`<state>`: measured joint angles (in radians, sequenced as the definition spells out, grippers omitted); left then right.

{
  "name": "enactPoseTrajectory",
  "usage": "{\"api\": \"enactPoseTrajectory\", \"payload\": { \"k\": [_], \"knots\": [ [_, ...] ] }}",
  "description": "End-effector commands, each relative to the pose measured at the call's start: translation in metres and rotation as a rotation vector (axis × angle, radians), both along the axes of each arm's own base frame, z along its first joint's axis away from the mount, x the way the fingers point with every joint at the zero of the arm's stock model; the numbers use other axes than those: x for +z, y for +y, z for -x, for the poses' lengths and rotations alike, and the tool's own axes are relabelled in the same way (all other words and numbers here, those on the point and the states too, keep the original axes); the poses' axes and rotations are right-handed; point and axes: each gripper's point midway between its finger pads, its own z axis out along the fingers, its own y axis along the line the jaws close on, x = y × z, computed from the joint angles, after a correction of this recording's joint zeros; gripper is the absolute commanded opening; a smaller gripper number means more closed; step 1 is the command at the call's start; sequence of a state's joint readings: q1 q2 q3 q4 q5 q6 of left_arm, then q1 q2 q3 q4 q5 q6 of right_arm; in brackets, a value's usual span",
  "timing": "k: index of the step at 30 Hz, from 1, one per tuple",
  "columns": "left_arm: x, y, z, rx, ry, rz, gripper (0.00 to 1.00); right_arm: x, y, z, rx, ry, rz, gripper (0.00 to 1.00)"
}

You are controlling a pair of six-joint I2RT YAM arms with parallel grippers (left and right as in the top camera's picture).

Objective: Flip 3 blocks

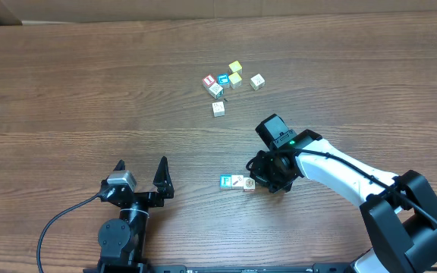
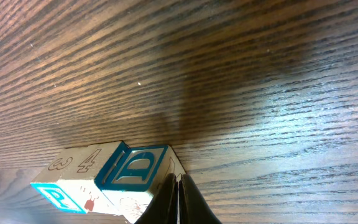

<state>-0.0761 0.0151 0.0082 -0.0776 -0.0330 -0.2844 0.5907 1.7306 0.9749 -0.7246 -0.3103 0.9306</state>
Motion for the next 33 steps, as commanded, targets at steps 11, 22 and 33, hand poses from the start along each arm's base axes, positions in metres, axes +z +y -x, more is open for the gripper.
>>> {"api": "enactPoseTrajectory", "payload": {
  "k": [11,22,33],
  "knots": [
    [0.001,0.0,0.0,-0.004,-0.009,-0.014,1.0,0.066,-0.011,-0.013,0.312,-0.065,0.055,0.04],
    [0.001,0.0,0.0,-0.004,-0.01,-0.014,1.0,0.036,0.011,0.049,0.607,-0.042,0.093,0.04],
    [0.001,0.0,0.0,-0.004,-0.009,-0.014,1.0,0.012,0.008,0.05,0.6,-0.127,0.219,0.04]
  ]
}}
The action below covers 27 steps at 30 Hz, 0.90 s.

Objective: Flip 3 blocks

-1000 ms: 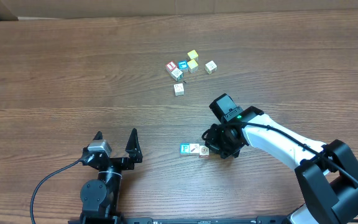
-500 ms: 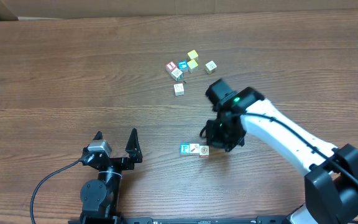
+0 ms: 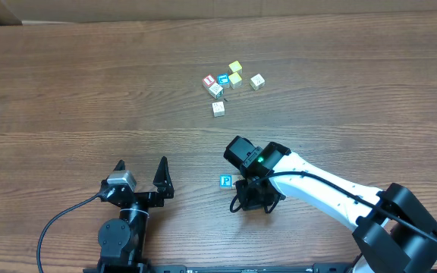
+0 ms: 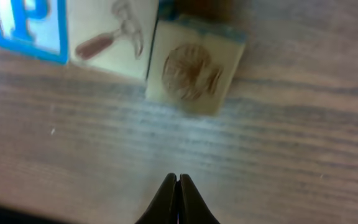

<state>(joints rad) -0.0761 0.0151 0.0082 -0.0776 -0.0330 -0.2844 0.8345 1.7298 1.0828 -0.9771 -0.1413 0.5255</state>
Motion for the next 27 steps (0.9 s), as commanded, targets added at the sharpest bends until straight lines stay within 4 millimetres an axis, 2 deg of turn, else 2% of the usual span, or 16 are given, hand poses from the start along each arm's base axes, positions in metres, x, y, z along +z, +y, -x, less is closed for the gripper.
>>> {"api": "enactPoseTrajectory", "payload": {
  "k": [1,19,27],
  "knots": [
    [0.001,0.0,0.0,-0.004,-0.01,-0.014,1.0,-0.005,-0.007,-0.004,-0.02,-0.044,0.028,0.04],
    [0.001,0.0,0.0,-0.004,-0.01,-0.014,1.0,-0.009,0.001,-0.011,-0.014,-0.076,-0.008,0.04],
    [0.001,0.0,0.0,-0.004,-0.009,-0.014,1.0,-0.017,0.001,-0.01,-0.013,-0.058,0.001,0.04]
  ]
}}
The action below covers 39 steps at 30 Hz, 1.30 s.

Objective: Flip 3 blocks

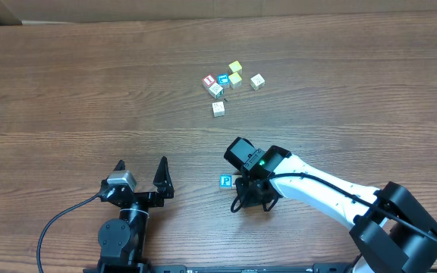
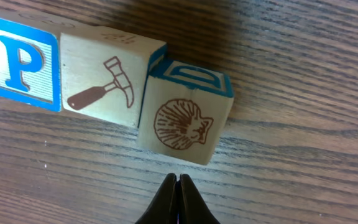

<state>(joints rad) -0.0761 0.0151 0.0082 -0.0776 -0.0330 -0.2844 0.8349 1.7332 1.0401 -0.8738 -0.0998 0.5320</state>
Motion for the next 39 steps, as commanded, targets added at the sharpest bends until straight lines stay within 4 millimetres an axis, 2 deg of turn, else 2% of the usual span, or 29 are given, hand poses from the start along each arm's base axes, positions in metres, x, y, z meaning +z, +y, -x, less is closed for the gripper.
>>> {"api": "enactPoseTrajectory", "payload": {
  "k": [1,39],
  "knots": [
    [0.001,0.0,0.0,-0.004,-0.009,-0.014,1.0,-0.006,-0.001,0.002,-0.006,0.012,0.015,0.04],
    [0.001,0.0,0.0,-0.004,-0.01,-0.014,1.0,-0.006,-0.001,-0.009,-0.018,-0.029,0.014,0.04]
  ]
}}
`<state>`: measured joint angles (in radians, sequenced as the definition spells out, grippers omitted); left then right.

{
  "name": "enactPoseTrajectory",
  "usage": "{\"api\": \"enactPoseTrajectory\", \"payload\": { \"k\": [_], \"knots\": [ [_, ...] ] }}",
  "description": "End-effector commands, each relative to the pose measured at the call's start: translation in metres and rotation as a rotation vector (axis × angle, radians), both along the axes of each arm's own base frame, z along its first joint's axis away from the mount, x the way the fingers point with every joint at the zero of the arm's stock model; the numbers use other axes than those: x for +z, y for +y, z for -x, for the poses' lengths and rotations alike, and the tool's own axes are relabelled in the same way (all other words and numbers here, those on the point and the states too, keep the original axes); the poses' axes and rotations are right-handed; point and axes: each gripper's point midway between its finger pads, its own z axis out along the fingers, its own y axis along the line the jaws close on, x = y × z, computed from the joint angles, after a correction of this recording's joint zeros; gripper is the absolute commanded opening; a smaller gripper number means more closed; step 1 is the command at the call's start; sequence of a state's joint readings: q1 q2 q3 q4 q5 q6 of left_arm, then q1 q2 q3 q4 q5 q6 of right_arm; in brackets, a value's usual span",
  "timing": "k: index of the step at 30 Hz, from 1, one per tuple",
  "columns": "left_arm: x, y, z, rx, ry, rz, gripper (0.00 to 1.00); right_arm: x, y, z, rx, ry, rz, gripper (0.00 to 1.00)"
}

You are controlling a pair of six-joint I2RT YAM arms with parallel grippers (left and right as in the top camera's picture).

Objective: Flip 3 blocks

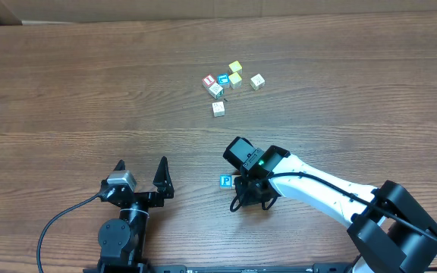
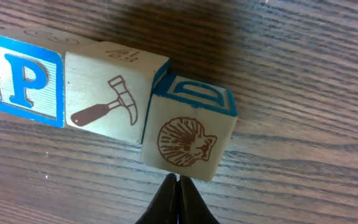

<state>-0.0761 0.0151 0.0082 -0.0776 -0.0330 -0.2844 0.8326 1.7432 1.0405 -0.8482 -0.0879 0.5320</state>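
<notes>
Three wooden blocks lie in a row. The right wrist view shows the blue P block [image 2: 22, 78], the hammer block [image 2: 107, 102] and the shell block [image 2: 188, 140], which has a blue D on its far side. My right gripper [image 2: 178, 182] is shut, with its tips at the shell block's near bottom edge. From overhead only the P block [image 1: 225, 180] shows. The right gripper [image 1: 250, 199] and arm cover the other two. My left gripper [image 1: 141, 171] stands open and empty at the front left.
Several more small blocks [image 1: 226, 82] lie in a loose cluster at the back middle of the wooden table [image 1: 67, 91]. A cardboard edge runs along the back left.
My shut right gripper has crept a little closer to the shell block, its tips now at the block's near edge. The blocks and the left arm have not moved.
My right gripper was shut and low at the right end of the row, beside the D face. Then it was on the near side of the row, looking down on it. It then closed on the shell block, where it is now.
</notes>
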Motion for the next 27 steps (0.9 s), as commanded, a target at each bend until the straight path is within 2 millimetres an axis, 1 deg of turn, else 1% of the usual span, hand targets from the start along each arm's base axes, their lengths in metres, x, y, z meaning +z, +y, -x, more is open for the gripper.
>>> {"api": "enactPoseTrajectory", "payload": {
  "k": [1,8,16,27],
  "knots": [
    [0.001,0.0,0.0,-0.004,-0.01,-0.014,1.0,-0.003,-0.003,-0.003,-0.015,-0.01,0.018,0.04],
    [0.001,0.0,0.0,-0.004,-0.01,-0.014,1.0,-0.002,-0.004,-0.006,-0.018,-0.023,0.021,0.04],
    [0.001,0.0,0.0,-0.004,-0.01,-0.014,1.0,-0.002,-0.009,-0.014,-0.048,-0.023,0.019,0.04],
    [0.001,0.0,0.0,-0.004,-0.01,-0.014,1.0,-0.002,-0.008,-0.008,-0.046,0.004,0.009,0.04]
  ]
}}
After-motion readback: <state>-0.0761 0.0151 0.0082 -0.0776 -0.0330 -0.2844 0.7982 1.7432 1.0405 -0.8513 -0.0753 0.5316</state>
